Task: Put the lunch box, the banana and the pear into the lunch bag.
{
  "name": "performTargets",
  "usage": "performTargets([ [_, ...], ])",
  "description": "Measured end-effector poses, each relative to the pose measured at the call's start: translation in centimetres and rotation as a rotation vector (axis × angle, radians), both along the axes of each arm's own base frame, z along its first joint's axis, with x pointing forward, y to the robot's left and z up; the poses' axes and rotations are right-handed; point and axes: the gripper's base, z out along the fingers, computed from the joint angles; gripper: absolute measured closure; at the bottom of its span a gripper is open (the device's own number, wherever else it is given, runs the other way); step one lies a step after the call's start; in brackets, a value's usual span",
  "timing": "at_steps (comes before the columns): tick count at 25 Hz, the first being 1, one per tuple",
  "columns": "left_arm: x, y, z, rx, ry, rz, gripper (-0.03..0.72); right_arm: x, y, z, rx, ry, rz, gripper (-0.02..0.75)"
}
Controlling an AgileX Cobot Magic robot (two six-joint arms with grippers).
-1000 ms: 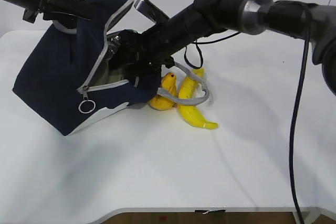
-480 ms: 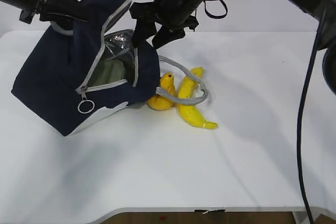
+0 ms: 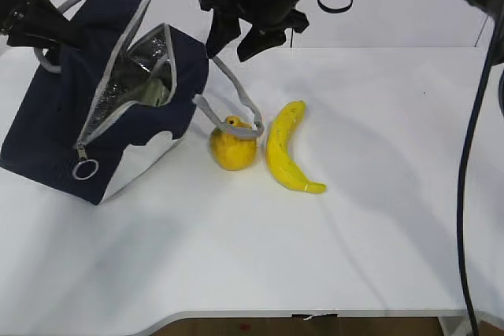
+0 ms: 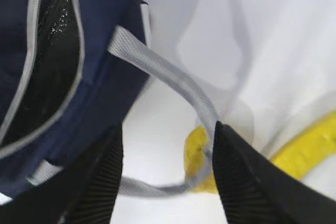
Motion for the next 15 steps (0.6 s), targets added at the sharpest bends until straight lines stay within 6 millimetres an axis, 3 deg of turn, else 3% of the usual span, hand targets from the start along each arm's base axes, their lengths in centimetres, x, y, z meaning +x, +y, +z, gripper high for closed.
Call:
performTargets([
  [5, -0.2, 0.8, -0.7, 0.092, 0.036, 0.003, 0.666, -1.0, -0.7, 3.4, 0.001, -0.061, -0.024, 0.300],
  [8, -0.3, 1.1, -0.9, 0.130, 0.051, 0.006, 0.666, -1.8, -1.1, 4.3, -0.010, -0.062, -0.033, 0.300],
  [15, -0.4, 1.2, -1.0, 0.148, 0.058, 0.004, 0.666, -3.3, -2.9, 1.5, -0.183, 0.031, -0.049, 0.300],
])
